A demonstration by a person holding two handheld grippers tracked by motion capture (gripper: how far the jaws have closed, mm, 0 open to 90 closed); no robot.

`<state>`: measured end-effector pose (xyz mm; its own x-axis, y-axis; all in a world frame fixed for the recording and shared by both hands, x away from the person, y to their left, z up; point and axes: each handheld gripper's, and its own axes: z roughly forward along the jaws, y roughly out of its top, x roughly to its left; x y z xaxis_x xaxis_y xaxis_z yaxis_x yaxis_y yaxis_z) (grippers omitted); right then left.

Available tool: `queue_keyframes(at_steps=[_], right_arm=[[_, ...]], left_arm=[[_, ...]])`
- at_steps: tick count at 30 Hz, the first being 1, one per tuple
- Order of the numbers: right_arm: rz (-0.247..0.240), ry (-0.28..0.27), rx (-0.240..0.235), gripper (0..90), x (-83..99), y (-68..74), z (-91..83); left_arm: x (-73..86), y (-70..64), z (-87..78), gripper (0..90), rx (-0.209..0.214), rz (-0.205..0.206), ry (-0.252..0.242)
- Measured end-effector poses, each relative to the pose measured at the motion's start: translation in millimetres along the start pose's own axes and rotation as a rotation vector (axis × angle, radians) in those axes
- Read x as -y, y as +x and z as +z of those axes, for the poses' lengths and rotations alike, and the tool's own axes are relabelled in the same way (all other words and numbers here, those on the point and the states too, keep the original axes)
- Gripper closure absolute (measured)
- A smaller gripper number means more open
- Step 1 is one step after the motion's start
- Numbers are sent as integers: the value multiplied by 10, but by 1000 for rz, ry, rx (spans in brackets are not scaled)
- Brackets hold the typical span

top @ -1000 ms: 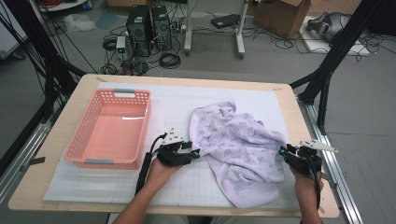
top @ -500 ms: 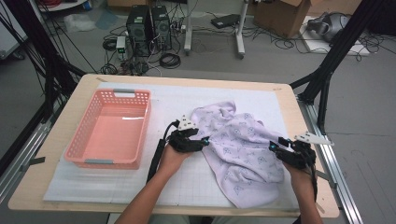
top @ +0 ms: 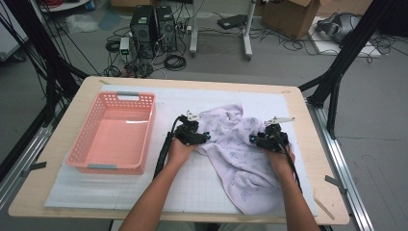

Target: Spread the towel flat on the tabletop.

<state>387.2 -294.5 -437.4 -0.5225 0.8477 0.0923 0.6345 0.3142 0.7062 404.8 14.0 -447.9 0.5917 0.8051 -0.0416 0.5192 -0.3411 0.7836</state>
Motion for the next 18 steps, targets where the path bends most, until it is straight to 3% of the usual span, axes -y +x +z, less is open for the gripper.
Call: queue_keyframes(at_steps=[2,4,7,8,12,18], right_arm=[[19,-12,-22,837,13,-15,-19],[21,-23,-38,853,27,-16,-74],[20,-59,-64,856,83,-4,-241],[8,-75,-70,856,113,11,-317],[-30,-91,-70,857,277,73,-592],[-55,-96,-106,861,626,209,-880]], left_arm=[[-2,-2,-27,836,30,-5,15],[0,-7,-80,858,60,-17,26],[47,-34,-215,861,82,-22,-26],[60,-42,-264,861,98,-21,-21],[165,-132,-464,858,141,17,-67],[361,-257,-637,854,187,68,-73]])
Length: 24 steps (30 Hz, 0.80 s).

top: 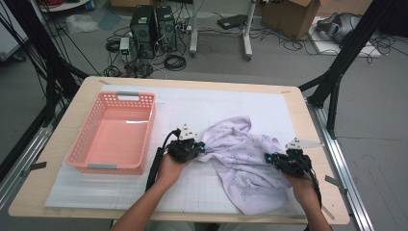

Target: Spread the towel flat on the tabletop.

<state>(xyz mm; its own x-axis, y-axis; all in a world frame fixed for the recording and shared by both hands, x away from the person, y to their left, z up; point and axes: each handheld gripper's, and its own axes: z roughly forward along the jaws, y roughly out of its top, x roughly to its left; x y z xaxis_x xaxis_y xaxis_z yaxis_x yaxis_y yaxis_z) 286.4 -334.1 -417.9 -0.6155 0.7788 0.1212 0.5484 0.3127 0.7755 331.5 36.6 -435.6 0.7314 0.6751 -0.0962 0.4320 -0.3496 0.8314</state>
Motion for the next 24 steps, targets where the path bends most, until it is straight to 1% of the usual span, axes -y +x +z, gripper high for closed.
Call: queue_keyframes(at_steps=[1,2,3,4,6,8,9,10,11,13,14,15,18,19,20,21,22,23,24], right_arm=[[-1,4,0,861,36,12,-17],[-2,5,-4,861,85,25,-31],[-5,7,-4,860,107,31,-33],[-2,3,-4,859,128,40,-34],[-9,3,-5,857,128,47,-38],[-16,9,-5,851,117,61,-52],[-20,3,-9,841,112,68,-65],[-19,-9,-10,815,108,73,-85],[-15,-29,-8,779,101,66,-106],[-3,-71,1,728,73,56,-158],[4,-91,10,687,56,49,-184],[15,-114,23,649,33,41,-214],[36,-147,44,578,-16,9,-257],[35,-158,58,549,-31,-6,-264],[41,-165,73,511,-43,-16,-270],[46,-181,87,490,-49,-34,-272],[58,-188,90,485,-48,-45,-273],[61,-192,90,478,-43,-54,-270],[57,-191,96,476,-32,-69,-259]], left_arm=[[27,-18,-3,851,12,7,9],[28,-21,2,839,14,15,16],[17,-13,10,814,16,6,3],[1,-6,18,753,14,-6,-9],[-70,27,51,642,19,-23,-23],[-173,78,103,566,33,-21,-28],[-237,108,134,532,32,-24,-34],[-303,148,162,511,34,-39,-44],[-371,187,202,510,34,-60,-53],[-493,265,282,509,14,-79,-70],[-557,314,341,510,19,-98,-70],[-592,341,374,510,20,-98,-64],[-723,428,517,509,23,-85,-40],[-763,456,568,500,27,-85,-37],[-813,493,631,489,30,-87,-18],[-846,513,680,472,33,-88,-10],[-869,530,719,464,40,-88,2],[-904,549,784,455,47,-88,28],[-926,563,830,445,47,-76,37]])
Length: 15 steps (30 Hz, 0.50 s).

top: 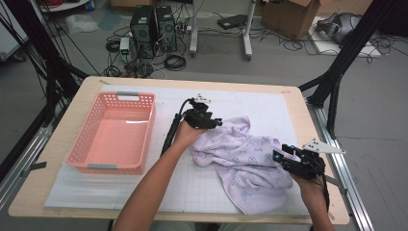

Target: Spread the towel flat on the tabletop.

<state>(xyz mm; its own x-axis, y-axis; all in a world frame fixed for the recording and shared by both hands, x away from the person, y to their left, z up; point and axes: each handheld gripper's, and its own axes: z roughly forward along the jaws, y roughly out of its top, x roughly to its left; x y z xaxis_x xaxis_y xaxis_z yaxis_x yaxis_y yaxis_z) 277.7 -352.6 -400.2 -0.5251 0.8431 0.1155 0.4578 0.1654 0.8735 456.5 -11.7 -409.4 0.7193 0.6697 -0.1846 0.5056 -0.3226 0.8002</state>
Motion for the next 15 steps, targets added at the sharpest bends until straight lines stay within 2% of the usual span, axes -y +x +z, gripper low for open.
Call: queue_keyframes(at_steps=[3,4,6,7,9,13,15], right_arm=[[-3,17,5,479,36,-22,14],[5,19,6,479,43,-29,11],[11,14,10,480,49,-57,0],[10,12,13,479,51,-68,-5],[22,11,17,478,58,-85,-23],[26,12,23,478,80,-119,-33],[30,9,24,479,79,-123,-33]], left_arm=[[-41,25,141,431,2,13,22],[-32,21,189,431,-3,18,15],[-12,22,285,432,7,17,43],[-2,7,340,432,16,26,53],[5,-36,407,443,22,38,35],[49,-149,541,451,11,92,89],[61,-190,573,461,13,95,87]])
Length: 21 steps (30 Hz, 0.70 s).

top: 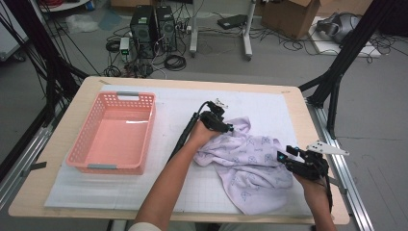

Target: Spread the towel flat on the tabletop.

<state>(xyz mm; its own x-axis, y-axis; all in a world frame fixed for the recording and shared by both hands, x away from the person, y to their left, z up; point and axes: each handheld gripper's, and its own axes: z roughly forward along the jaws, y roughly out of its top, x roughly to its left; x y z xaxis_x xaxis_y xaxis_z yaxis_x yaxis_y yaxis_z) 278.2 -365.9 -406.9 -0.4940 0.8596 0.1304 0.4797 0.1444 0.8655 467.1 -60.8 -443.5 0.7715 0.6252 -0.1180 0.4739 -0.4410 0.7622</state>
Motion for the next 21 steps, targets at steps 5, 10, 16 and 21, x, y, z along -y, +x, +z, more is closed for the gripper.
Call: queue_keyframes(at_steps=[5,10,16,21], right_arm=[[4,-7,7,476,-23,-38,19],[18,-17,9,456,-188,-76,197],[-35,50,-28,427,-510,20,631],[-108,203,-76,553,-543,142,1023]], left_arm=[[2,-29,-4,544,26,8,-2],[-27,-86,-43,823,31,35,26],[17,70,-285,842,-68,-86,-64],[48,249,-576,842,-143,-175,-160]])
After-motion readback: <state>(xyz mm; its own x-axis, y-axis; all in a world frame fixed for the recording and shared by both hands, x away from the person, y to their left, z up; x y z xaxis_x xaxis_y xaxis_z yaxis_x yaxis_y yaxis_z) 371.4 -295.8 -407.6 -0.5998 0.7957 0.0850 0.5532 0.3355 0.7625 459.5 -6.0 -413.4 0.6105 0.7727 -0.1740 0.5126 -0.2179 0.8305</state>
